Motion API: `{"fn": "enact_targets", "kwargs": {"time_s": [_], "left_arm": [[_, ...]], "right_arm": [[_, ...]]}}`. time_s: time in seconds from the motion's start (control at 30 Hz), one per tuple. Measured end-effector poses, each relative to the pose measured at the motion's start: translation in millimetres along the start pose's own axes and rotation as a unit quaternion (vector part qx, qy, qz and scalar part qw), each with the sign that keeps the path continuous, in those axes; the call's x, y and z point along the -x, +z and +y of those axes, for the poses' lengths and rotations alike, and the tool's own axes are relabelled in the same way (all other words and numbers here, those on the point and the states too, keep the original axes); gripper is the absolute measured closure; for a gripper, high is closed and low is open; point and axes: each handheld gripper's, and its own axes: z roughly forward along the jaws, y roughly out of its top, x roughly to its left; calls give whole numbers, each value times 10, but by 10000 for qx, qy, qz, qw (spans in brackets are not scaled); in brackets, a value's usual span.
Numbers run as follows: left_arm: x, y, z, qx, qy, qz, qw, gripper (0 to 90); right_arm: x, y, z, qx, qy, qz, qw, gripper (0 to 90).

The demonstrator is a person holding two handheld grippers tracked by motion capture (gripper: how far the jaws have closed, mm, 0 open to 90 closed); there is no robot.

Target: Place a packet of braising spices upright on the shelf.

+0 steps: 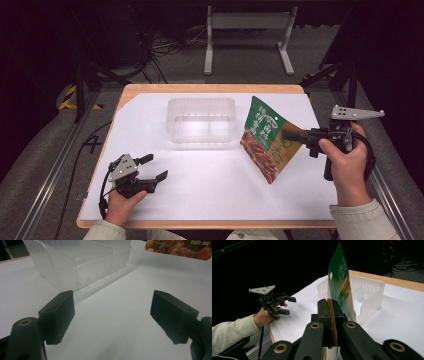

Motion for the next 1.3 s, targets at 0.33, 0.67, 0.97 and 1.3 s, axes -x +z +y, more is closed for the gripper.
{"fn": "enact_targets", "kwargs": {"time_s": [0.33, 0.67, 0.97, 1.3], "left_arm": [[1, -12, -2, -15, 15, 17, 10000, 204], [0, -67, -27, 17, -19, 93, 10000, 204], [-4, -105, -37, 16, -11, 124, 9999, 204], [-6, -77, -22, 23, 24, 78, 10000, 204]], "right_arm": [[-5, 32, 193, 94, -115, -144, 9998, 900], [-15, 156, 428, 173, -148, -87, 9997, 900], [25, 364, 651, 64, -140, -6, 9999, 900], [30, 577, 858, 107, -97, 26, 9999, 900]]}}
